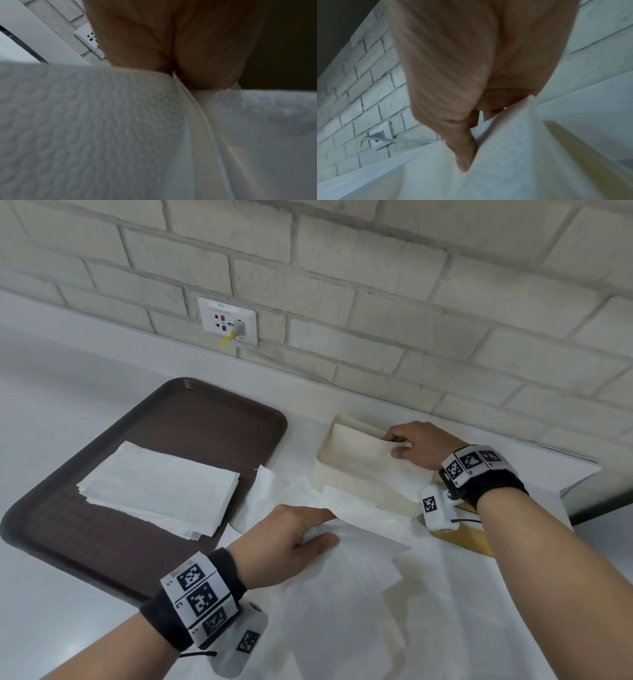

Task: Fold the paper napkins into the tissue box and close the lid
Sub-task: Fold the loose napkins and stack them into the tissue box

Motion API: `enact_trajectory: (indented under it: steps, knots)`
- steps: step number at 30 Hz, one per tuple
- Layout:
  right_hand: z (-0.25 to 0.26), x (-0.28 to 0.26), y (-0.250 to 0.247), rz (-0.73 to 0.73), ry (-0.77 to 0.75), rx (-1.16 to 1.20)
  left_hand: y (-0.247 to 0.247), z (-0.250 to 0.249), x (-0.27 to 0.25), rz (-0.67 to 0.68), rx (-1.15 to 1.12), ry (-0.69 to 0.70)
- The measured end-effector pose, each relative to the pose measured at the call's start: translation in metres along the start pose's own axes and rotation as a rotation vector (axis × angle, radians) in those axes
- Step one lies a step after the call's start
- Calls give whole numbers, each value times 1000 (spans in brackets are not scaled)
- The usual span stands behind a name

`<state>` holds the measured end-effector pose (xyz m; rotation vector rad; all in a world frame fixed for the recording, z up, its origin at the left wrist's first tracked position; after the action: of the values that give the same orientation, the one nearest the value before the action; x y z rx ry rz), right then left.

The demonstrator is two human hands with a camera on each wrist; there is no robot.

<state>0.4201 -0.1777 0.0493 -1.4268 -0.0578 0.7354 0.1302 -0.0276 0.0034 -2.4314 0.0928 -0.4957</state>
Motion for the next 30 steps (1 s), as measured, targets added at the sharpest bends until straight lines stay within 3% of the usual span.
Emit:
enact_trajectory:
  steps: [5,14,27,30]
  knots:
    - [2,5,-3,43,-56,22,3,-1,2,-5,-20,15]
    - [6,3,-1,115,5,-120,6,0,1,8,-25,14]
    - [-10,-2,-1,89,0,-73,7,-2,3,22,-27,18]
    - [-13,-10,-18,-31,-19,-68,6,-1,2,20,-27,14]
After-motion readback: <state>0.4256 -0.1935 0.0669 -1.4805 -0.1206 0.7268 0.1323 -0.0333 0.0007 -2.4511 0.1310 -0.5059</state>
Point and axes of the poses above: each hand's wrist, its own x-axis towards the middle knuckle, its own y-axis out of the palm, z = x × y, the point moved 1 cm from there along x, towards the middle knuckle, and after that the axes turned 15 degrees about y, right-handed, at the moved point
